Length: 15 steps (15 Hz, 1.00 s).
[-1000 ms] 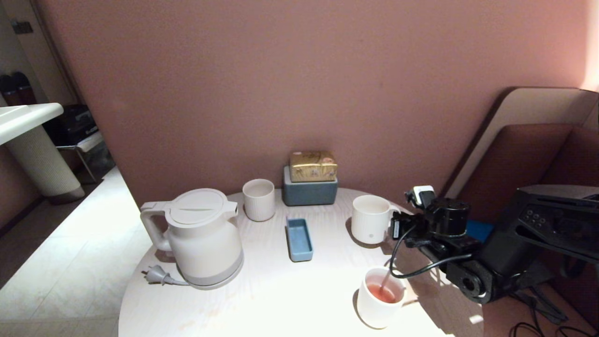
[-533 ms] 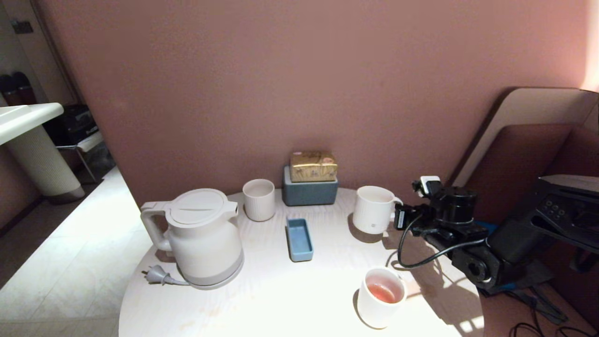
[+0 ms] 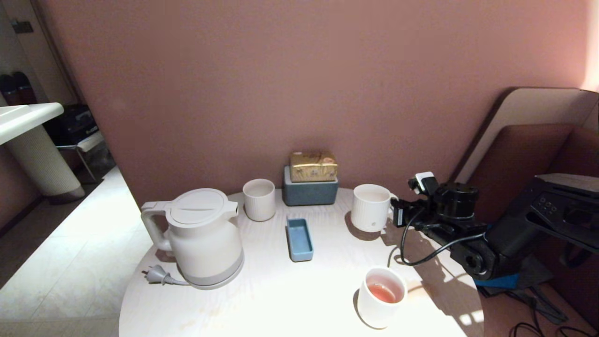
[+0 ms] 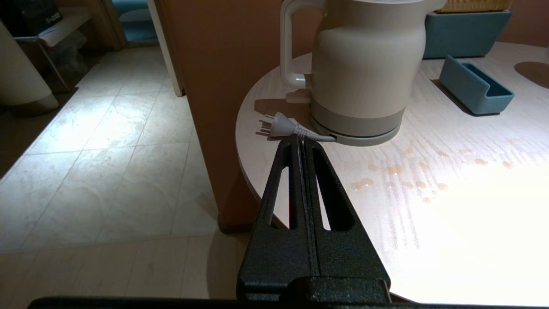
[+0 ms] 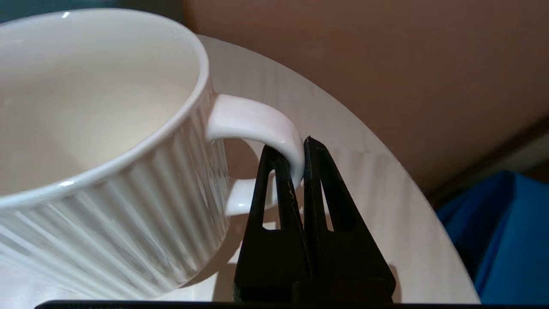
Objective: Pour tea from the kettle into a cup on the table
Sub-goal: Put the cup down on the table
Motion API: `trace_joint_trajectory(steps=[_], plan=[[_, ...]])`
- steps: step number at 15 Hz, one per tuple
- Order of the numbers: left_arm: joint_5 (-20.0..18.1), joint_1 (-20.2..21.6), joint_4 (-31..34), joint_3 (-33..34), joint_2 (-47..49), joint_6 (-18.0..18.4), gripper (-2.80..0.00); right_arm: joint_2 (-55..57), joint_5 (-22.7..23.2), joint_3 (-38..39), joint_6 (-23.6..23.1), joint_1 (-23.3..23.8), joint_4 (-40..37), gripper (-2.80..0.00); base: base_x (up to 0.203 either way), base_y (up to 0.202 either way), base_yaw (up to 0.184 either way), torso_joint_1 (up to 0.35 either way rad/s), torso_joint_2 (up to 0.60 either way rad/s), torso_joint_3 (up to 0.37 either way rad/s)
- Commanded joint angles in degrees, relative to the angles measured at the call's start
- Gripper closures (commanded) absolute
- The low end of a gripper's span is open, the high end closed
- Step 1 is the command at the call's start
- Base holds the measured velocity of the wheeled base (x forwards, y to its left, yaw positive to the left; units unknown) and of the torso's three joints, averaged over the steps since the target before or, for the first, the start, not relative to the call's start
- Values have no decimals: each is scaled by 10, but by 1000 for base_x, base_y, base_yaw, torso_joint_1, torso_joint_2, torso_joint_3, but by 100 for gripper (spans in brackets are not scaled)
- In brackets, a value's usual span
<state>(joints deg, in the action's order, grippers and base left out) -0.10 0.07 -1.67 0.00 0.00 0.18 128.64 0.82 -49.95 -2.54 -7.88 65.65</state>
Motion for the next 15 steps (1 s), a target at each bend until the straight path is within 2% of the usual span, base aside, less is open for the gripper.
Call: trace_joint_trajectory(steps=[1, 8, 9, 15], plan=[[0, 0, 0, 0, 1, 0, 0, 18, 0, -5, -2, -4, 4, 0, 0, 0, 0, 0, 0, 0], [0, 0, 0, 0, 1, 0, 0, 43, -4, -29, -2, -10, 4, 0, 0, 0, 0, 0, 0, 0], [0, 0, -1, 0, 1, 0, 0, 43, -4, -29, -2, -10, 4, -280, 0, 0, 0, 0, 0, 0], [0, 0, 0, 0, 1, 0, 0, 39, -4, -23, -1, -14, 7, -280, 0, 0, 0, 0, 0, 0]])
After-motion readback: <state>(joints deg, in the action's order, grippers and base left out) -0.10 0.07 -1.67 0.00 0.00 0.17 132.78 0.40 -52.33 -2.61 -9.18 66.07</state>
